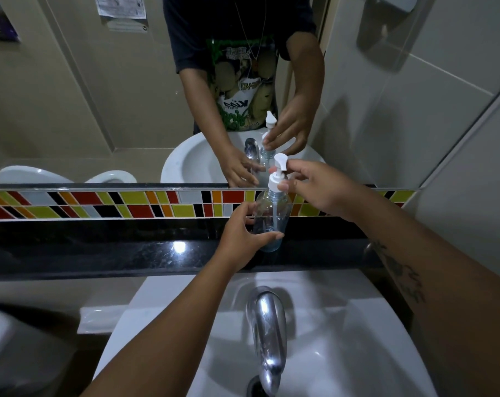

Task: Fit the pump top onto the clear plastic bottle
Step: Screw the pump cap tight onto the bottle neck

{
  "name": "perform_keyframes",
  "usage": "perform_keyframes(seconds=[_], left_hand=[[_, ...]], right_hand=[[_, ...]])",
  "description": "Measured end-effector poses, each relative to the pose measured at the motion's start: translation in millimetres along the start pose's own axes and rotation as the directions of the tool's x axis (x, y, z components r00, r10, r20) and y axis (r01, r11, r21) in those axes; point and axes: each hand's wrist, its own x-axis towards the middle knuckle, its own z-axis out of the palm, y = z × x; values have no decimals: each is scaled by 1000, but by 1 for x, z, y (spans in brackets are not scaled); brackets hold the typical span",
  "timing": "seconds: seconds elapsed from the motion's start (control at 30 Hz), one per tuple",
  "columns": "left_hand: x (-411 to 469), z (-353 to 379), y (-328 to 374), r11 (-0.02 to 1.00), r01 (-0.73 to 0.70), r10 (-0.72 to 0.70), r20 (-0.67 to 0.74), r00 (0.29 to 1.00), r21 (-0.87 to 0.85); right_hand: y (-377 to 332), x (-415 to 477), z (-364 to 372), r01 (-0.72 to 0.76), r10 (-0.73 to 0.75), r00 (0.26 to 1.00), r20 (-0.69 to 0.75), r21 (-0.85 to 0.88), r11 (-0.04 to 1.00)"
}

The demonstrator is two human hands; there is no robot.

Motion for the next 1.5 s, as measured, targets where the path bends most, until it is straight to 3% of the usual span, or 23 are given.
perform_keyframes(seconds=[0.1,0.37,0.47,0.73,1.17,1.4,1.5], left_hand=[[-1,0,2,1000,-2,2,8,1000,-12],[-1,1,2,1000,7,-7,3,1000,-8],[-2,1,4,1000,3,-3,1,1000,-17],[-2,0,3,1000,24,-23,12,1000,-15],[0,1,1,999,-9,10,26,1000,-31],[0,1,3,999,-8,9,31,999,-32],[0,0,6,999,-1,2,37,999,-34]], right_hand=[[0,0,1,10,-10,1000,20,17,1000],[5,-4,19,65,-36,980,-194,149,987],[4,-3,23,66,-35,971,-236,124,990],[2,-5,18,50,-48,980,-192,9,999],[1,-4,9,47,-46,993,-106,0,999],[6,-3,13,59,-54,982,-178,18,998],[4,-2,11,35,-32,989,-144,18,999]])
